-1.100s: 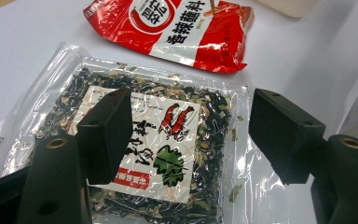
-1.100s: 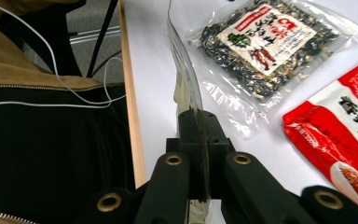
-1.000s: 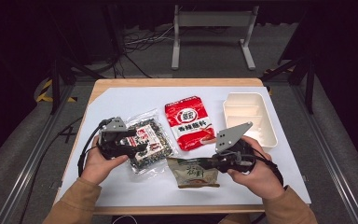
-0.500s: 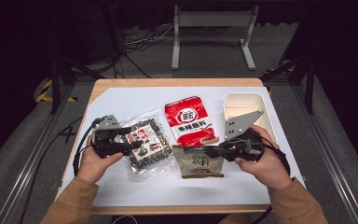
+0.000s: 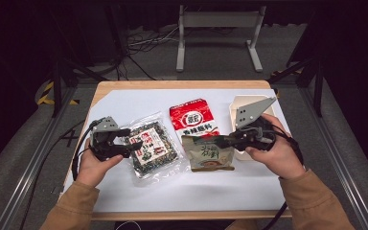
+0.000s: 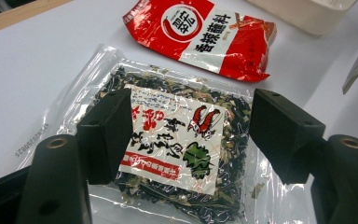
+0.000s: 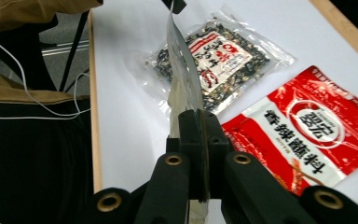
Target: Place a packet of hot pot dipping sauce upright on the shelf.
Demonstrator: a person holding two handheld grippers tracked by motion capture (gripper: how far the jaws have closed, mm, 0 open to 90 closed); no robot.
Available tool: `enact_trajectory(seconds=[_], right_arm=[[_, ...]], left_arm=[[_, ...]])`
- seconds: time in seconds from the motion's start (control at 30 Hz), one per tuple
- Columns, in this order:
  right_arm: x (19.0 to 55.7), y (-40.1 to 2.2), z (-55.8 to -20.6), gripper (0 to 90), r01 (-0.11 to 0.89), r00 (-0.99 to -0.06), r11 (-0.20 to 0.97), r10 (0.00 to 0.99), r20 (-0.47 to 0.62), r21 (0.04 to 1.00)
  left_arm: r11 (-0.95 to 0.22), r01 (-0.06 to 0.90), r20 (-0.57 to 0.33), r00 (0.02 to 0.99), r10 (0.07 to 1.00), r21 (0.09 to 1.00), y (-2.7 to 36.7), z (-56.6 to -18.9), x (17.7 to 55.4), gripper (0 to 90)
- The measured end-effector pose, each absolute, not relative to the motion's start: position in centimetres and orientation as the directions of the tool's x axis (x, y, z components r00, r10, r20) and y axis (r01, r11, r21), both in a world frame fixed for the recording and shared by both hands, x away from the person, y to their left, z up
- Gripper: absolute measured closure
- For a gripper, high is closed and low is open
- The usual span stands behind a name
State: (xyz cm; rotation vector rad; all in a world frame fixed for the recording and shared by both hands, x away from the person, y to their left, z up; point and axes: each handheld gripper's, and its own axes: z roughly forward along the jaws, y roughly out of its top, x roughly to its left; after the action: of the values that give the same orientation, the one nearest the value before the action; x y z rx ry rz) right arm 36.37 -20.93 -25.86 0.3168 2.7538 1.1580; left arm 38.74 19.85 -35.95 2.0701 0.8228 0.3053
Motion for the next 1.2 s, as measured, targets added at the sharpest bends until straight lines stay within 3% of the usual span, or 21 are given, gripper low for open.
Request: enact_trajectory(seconds=[1.2], right_arm=[[41.4,-25.1,-21.0,89.1,0.113,-0.932,0.634,0.335,-0.14,0.765]], left_arm=[[-0.379,0.455,-0.085,0.722,0.686,0.806,21.2,-36.0,38.5,30.8]])
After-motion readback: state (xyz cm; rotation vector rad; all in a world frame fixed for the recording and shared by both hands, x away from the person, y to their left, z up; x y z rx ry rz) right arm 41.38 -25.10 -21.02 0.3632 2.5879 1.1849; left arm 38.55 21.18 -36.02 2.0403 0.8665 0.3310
